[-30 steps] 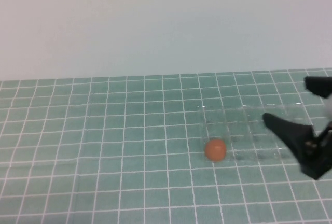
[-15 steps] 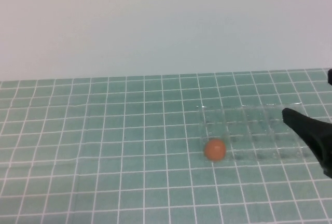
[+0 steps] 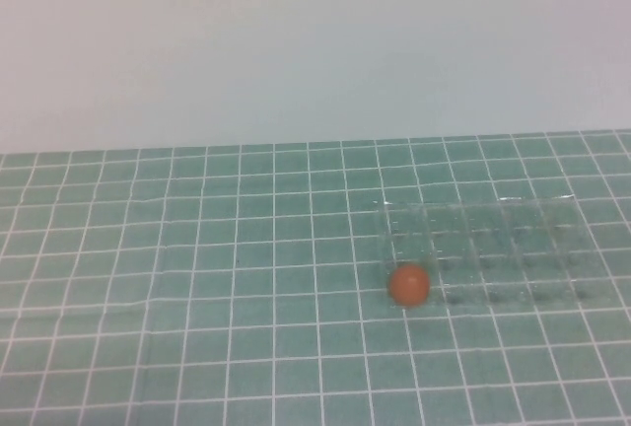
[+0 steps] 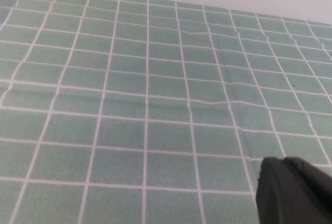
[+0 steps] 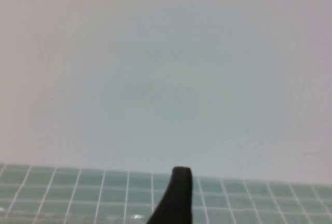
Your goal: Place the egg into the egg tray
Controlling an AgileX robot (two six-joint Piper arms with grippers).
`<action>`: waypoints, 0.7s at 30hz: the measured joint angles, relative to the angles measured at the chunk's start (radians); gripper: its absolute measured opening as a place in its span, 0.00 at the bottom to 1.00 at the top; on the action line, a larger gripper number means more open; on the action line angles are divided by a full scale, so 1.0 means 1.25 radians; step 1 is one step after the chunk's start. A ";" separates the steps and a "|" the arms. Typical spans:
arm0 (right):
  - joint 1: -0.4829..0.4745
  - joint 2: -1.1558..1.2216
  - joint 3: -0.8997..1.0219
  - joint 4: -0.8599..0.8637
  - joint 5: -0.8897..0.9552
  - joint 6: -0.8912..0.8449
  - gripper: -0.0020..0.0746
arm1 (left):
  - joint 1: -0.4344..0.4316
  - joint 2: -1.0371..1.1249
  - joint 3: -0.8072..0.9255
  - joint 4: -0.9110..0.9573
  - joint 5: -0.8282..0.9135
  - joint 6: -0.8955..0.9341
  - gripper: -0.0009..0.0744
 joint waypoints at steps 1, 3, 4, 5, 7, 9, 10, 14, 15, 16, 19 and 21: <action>-0.004 -0.038 0.012 0.000 0.003 0.000 0.96 | 0.000 0.000 0.000 0.000 0.000 0.000 0.01; -0.005 -0.105 0.033 0.000 0.017 0.000 0.96 | 0.000 0.000 0.000 0.000 0.000 0.000 0.01; -0.005 -0.134 0.043 0.000 0.032 0.000 0.96 | 0.000 0.000 0.000 0.000 0.000 0.000 0.01; -0.005 -0.157 0.049 0.001 0.046 0.000 0.96 | 0.000 0.000 0.000 0.000 0.000 0.000 0.01; -0.005 -0.211 0.064 0.001 0.095 0.000 0.96 | 0.000 0.000 0.000 0.000 0.000 0.000 0.01; -0.005 -0.253 0.080 0.001 0.145 0.000 0.96 | 0.000 0.000 0.000 0.000 0.000 0.000 0.01; -0.005 -0.273 0.091 -0.001 0.170 0.000 0.96 | 0.000 0.000 0.000 0.000 0.000 0.000 0.01; -0.005 -0.318 0.153 -0.001 0.226 0.000 0.96 | 0.000 0.000 0.000 0.000 0.000 0.000 0.01; -0.005 -0.320 0.176 -0.001 0.230 0.000 0.96 | 0.000 0.000 0.000 0.000 0.000 0.000 0.01; -0.005 -0.320 0.201 -0.001 0.230 0.002 0.96 | 0.000 0.000 0.000 0.000 0.000 0.000 0.01; -0.005 -0.320 0.267 -0.001 0.215 0.011 0.96 | 0.000 0.000 0.000 0.000 0.000 0.000 0.01; -0.005 -0.320 0.310 -0.001 0.179 0.018 0.96 | 0.000 0.000 0.000 0.000 0.000 0.000 0.01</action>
